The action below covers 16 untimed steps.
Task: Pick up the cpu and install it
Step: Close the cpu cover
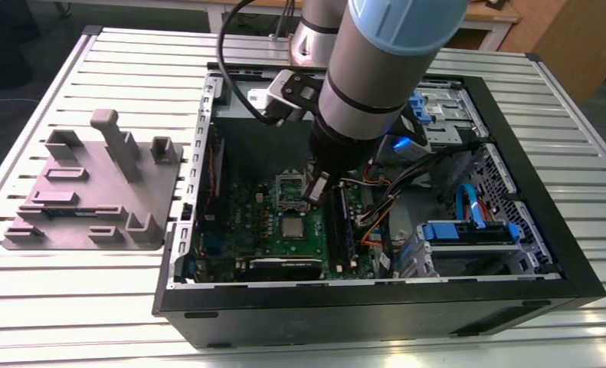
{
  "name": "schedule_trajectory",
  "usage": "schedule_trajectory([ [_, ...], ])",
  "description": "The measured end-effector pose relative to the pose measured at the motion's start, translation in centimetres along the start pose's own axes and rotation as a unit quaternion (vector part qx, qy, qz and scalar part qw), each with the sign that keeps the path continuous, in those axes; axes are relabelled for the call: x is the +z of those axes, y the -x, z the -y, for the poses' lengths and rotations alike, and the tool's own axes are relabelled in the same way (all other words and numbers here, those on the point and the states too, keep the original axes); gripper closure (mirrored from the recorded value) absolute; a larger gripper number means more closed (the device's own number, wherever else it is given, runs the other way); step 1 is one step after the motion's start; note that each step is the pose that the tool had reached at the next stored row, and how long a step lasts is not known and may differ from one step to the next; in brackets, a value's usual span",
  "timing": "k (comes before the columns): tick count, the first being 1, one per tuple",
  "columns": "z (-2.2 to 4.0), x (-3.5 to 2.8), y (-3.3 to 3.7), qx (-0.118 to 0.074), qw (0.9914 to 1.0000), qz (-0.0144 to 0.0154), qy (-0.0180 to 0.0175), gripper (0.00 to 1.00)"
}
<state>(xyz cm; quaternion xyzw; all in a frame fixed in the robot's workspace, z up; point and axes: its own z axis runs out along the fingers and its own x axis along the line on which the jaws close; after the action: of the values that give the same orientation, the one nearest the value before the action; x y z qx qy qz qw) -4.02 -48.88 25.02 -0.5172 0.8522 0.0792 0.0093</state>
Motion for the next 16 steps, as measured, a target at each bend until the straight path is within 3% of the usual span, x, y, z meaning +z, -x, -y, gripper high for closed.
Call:
schedule_trajectory([
  [2, 0.10, 0.10, 0.11, -0.001, 0.99999, 0.0032, 0.0018, 0.89],
  [3, 0.16, 0.14, 0.17, -0.001, 0.99997, 0.0064, 0.0036, 0.89],
  [6, 0.41, 0.19, 0.31, -0.005, 0.99970, 0.0207, 0.0121, 0.89],
  [7, 0.55, 0.27, 0.41, -0.006, 0.99963, 0.0230, 0.0134, 0.89],
  [12, 0.79, 0.68, 0.82, -0.009, 0.99952, 0.0253, 0.0152, 0.89],
  [16, 0.74, 1.00, 1.04, -0.012, 0.99917, 0.0336, 0.0199, 0.89],
])
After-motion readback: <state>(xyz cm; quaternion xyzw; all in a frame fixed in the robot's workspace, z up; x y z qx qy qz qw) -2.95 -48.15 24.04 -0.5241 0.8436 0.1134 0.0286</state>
